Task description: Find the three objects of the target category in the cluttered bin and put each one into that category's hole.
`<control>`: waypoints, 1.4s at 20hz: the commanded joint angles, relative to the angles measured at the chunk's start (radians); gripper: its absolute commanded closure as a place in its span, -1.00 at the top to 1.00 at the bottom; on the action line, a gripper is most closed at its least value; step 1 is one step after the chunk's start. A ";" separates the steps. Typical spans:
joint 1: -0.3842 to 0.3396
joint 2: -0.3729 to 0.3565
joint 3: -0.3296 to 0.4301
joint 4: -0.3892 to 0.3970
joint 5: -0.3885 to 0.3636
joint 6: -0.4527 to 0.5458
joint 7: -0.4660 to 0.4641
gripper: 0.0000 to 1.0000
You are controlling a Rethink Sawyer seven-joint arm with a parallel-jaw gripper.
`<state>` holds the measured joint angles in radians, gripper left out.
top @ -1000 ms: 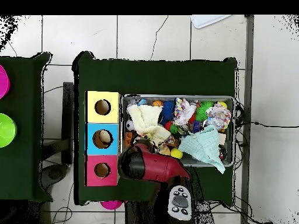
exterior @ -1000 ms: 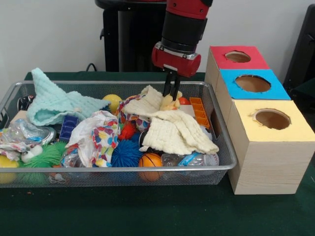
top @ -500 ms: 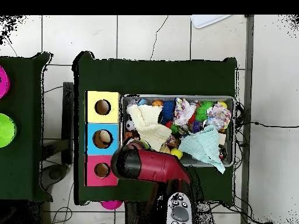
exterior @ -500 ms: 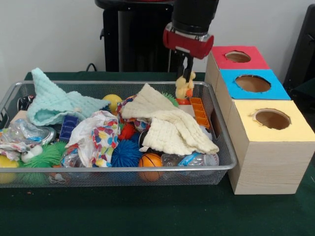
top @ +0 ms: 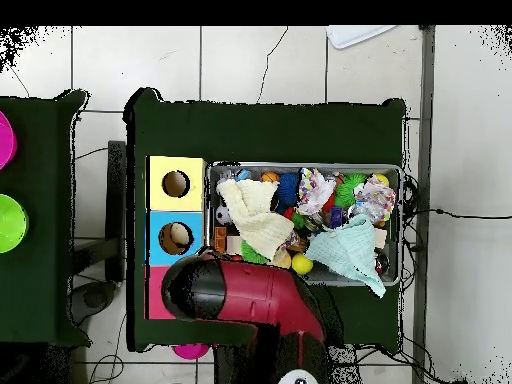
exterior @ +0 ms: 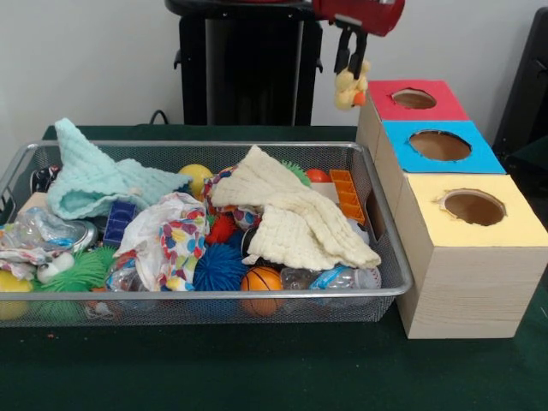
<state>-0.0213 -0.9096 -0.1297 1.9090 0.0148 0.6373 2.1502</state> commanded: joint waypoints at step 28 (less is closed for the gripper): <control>0.170 -0.053 0.119 0.305 0.175 -0.123 0.158 -1.00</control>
<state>0.1454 -0.9952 -0.0786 2.1026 0.1369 0.6078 2.1502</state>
